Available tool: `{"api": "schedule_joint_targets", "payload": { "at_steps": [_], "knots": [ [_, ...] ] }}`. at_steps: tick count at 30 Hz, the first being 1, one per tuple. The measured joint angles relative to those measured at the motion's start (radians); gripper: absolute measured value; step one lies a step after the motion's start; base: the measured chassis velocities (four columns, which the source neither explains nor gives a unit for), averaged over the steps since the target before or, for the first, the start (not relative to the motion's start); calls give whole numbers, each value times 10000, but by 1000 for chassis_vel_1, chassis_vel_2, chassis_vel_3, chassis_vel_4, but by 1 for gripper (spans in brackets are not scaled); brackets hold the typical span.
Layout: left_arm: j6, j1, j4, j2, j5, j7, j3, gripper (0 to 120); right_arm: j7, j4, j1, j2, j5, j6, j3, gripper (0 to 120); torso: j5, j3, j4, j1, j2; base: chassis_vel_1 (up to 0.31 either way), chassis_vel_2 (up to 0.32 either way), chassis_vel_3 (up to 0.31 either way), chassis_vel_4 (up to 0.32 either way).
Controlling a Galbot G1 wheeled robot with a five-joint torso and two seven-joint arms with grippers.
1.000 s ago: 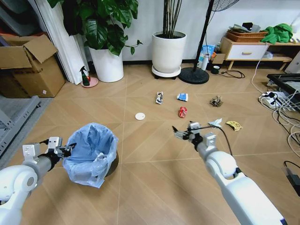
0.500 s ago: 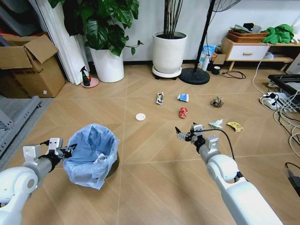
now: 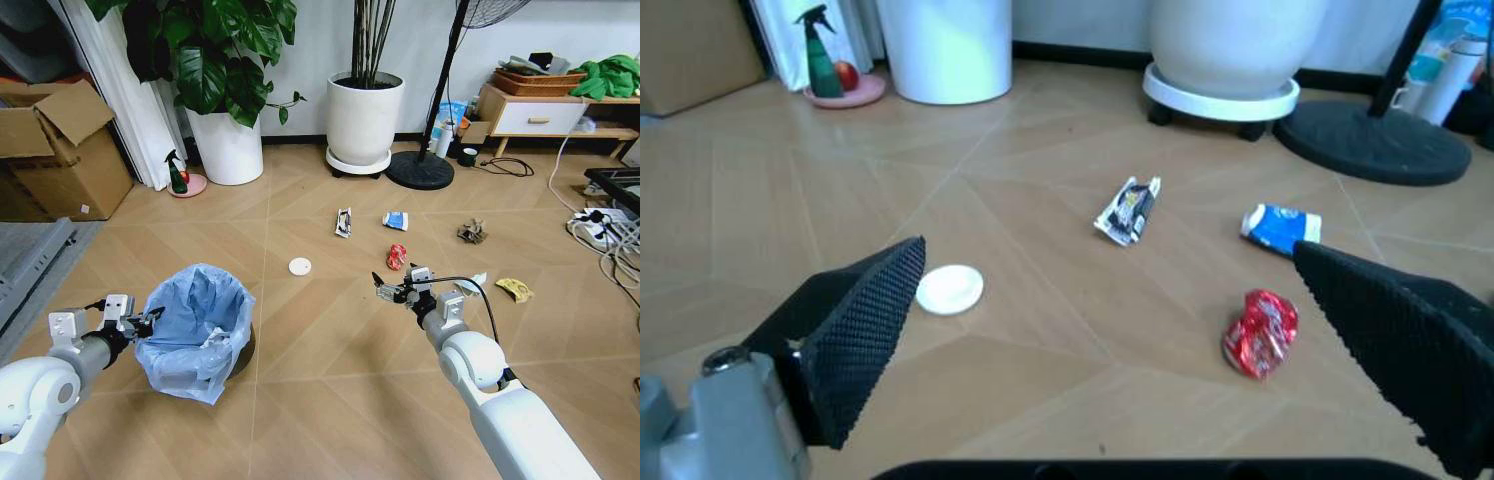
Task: Pick up the trash bin and place the garbage on the floor into it.
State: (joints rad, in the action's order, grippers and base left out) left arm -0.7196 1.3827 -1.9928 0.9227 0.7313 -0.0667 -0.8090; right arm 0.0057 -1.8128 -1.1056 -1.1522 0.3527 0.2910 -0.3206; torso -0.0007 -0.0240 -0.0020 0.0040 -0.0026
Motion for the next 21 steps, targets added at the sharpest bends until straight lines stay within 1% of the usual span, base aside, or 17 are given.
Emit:
{"api": "schedule_joint_targets", "payload": {
  "at_steps": [2, 4, 11, 14, 16, 21],
  "knots": [
    [0, 37, -43, -3, -1, 0, -19, 0, -3, -4, -3, -1, -6, -12, -1, 100, -4, 0, -3, 0, 0, -167, 183, 175, -180],
    [0, 56, -72, -8, 0, 0, -31, 0, -7, -4, 3, -6, -7, -16, 0, 100, -1, 1, -4, 0, 0, -179, 162, 171, -178],
    [1, 160, -177, 8, 2, 8, -60, 0, -35, -3, 11, -31, -52, -24, 46, 100, -1, 1, 0, 0, 0, -186, 180, 182, -186],
    [1, 168, -192, 16, 2, 10, -60, 0, -39, 0, 6, -31, -83, -25, 46, 100, -6, 1, -3, 0, 0, -199, 198, 183, -183],
    [1, 172, -201, 17, 1, 17, -61, 0, -46, 6, 3, -34, -109, -35, 43, 100, 0, 2, -2, -1, 0, -197, 189, 179, -183],
    [1, 176, -231, 15, -1, 27, -60, 0, -94, 28, -28, -47, -143, -92, -8, 100, -1, 1, -2, 0, 0, -187, 184, 183, -194]
  ]
}}
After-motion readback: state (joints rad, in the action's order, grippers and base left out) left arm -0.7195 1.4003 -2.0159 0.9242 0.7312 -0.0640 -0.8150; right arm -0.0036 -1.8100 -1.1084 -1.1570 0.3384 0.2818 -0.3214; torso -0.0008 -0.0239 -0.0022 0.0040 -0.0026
